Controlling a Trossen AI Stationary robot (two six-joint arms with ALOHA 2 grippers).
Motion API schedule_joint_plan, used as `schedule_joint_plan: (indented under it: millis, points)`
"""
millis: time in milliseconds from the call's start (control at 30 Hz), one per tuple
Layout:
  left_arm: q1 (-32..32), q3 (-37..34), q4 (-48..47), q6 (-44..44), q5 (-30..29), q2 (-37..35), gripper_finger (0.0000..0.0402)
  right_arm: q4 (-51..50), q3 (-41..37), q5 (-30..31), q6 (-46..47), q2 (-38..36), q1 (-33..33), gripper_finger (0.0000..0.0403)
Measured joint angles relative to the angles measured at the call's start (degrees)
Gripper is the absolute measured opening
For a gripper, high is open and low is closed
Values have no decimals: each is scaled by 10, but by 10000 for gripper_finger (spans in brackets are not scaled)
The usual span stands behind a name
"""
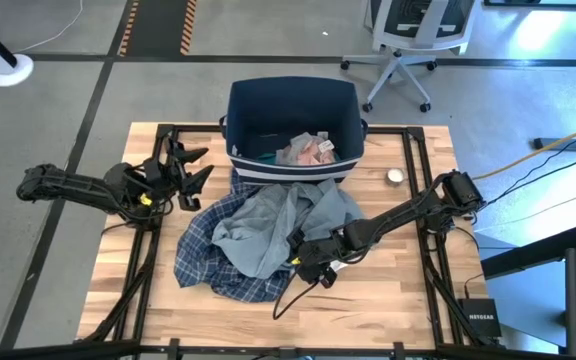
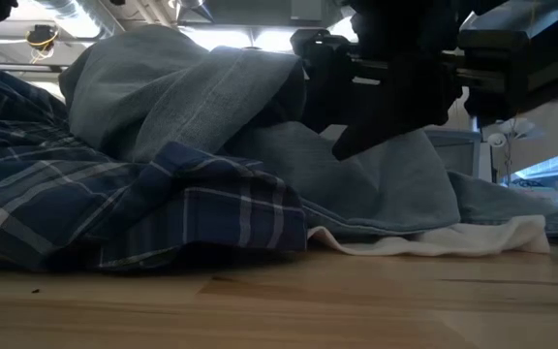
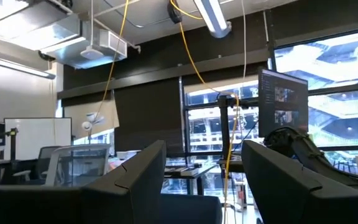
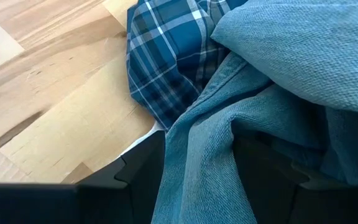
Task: Sort clothes
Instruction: Put the white boxer into the blue laundry bin
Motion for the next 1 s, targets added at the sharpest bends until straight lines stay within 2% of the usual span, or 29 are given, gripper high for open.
schedule_joint_plan:
  millis: [767, 900, 1000]
  points:
    - [0, 0, 2, 0, 0, 0, 208, 0, 0, 0, 0, 0, -1, 209]
    - [0, 0, 26, -14, 4, 0, 208, 0, 0, 0, 0, 0, -1, 209]
    - [0, -16, 76, -17, 31, 0, 208, 0, 0, 0, 0, 0, -1, 209]
